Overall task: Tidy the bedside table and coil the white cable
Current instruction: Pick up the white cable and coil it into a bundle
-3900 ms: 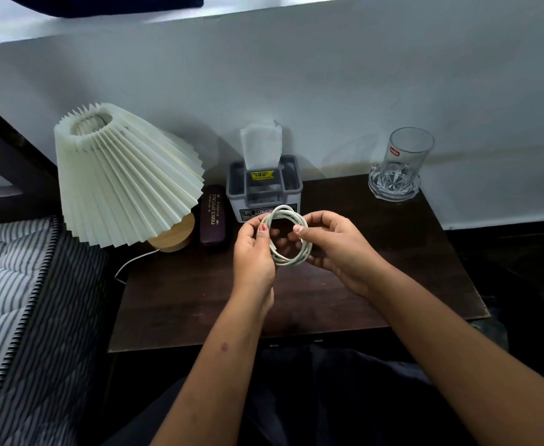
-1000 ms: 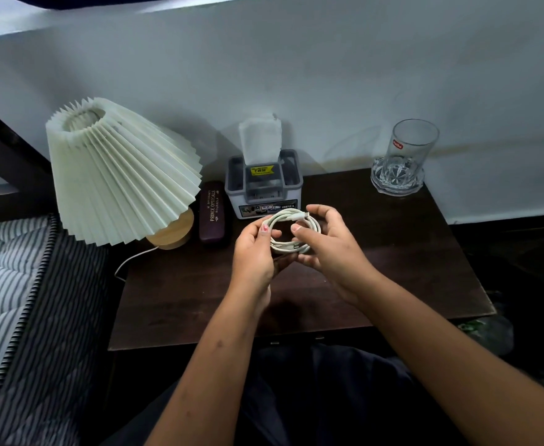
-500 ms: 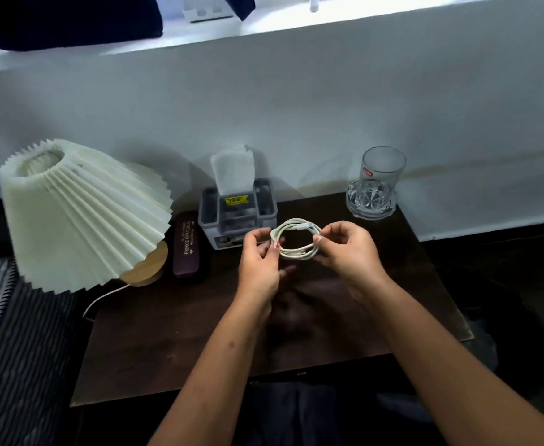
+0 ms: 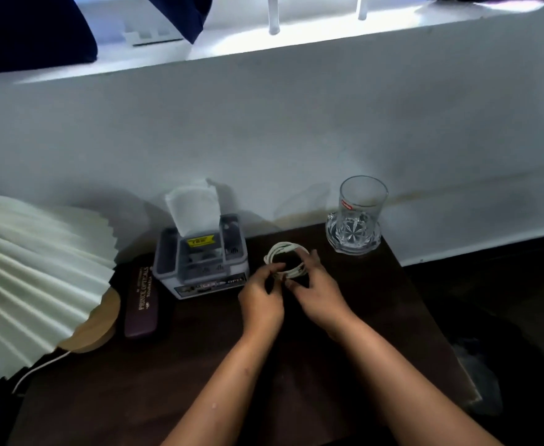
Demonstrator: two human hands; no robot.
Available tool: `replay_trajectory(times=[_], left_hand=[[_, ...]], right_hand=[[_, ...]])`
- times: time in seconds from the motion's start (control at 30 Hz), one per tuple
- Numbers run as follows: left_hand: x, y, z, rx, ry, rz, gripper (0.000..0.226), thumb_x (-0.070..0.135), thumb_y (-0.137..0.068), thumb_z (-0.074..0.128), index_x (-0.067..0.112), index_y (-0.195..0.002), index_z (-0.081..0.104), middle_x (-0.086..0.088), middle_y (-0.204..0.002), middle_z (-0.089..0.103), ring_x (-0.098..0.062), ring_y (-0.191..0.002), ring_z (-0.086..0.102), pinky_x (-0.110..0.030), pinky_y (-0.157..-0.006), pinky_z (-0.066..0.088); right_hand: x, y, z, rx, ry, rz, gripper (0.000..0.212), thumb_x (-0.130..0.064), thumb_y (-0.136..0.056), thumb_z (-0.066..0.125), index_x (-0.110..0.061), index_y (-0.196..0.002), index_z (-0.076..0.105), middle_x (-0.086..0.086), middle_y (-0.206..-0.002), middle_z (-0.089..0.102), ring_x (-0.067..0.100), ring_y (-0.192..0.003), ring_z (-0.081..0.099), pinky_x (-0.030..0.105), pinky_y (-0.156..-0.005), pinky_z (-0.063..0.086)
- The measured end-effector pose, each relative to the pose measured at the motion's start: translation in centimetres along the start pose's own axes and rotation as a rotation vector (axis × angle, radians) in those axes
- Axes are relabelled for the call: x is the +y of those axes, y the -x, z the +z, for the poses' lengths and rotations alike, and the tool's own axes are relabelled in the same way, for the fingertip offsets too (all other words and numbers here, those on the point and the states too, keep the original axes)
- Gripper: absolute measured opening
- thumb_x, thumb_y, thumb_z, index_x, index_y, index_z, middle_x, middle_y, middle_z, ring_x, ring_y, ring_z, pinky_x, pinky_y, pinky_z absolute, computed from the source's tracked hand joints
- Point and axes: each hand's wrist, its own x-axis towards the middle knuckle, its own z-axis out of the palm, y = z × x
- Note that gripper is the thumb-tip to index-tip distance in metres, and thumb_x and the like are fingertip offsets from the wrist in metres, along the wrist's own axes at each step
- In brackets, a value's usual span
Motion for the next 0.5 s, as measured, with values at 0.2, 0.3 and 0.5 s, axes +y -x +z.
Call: replay_trajectory(times=[0.2,0.3,0.5], left_hand=[[-1.6,-2.0,1.2,-0.124,-0.314,0.2,0.048,-0.001,-0.083,0.054,0.018,-0.127,0.057,-0.01,-0.131,0.058,-0.027,-0.123,0.049,-0.02,-0.103,0.028],[-1.6,-2.5,1.2,-0.201,-0.443,0.23,0.061,0.0,-0.084,0.048,0.024,-0.139,0.041,-0.011,-0.146,0.041,-0.029,-0.129,0.038,-0.017,-0.103,0.021],[-0.8,-1.9,1.0,-0.321,-0.553,0.137,0.071,0.001,-0.087,0.041,0.03,-0.147,0.018,-0.019,-0.157,-0.002,-0.035,-0.143,0.009,-0.029,-0.113,0.011]], right_hand=[[1.6,-1.3,-0.6,-0.058,0.248,-0.147,0.067,-0.013,-0.094,0.046,-0.016,-0.149,0.008,0.013,-0.156,-0.017,0.02,-0.146,-0.009,0.021,-0.112,0.0],[2.5,-1.8,-0.4,-0.07,0.495,-0.154,0.069,-0.021,-0.096,0.041,-0.015,-0.148,-0.004,0.015,-0.156,-0.018,0.02,-0.145,-0.015,0.036,-0.117,-0.002],[2.7,-2.1,-0.1,-0.069,0.585,-0.149,0.072,-0.02,-0.094,0.04,-0.015,-0.148,-0.009,0.014,-0.157,-0.017,0.02,-0.146,-0.013,0.037,-0.117,0.0]])
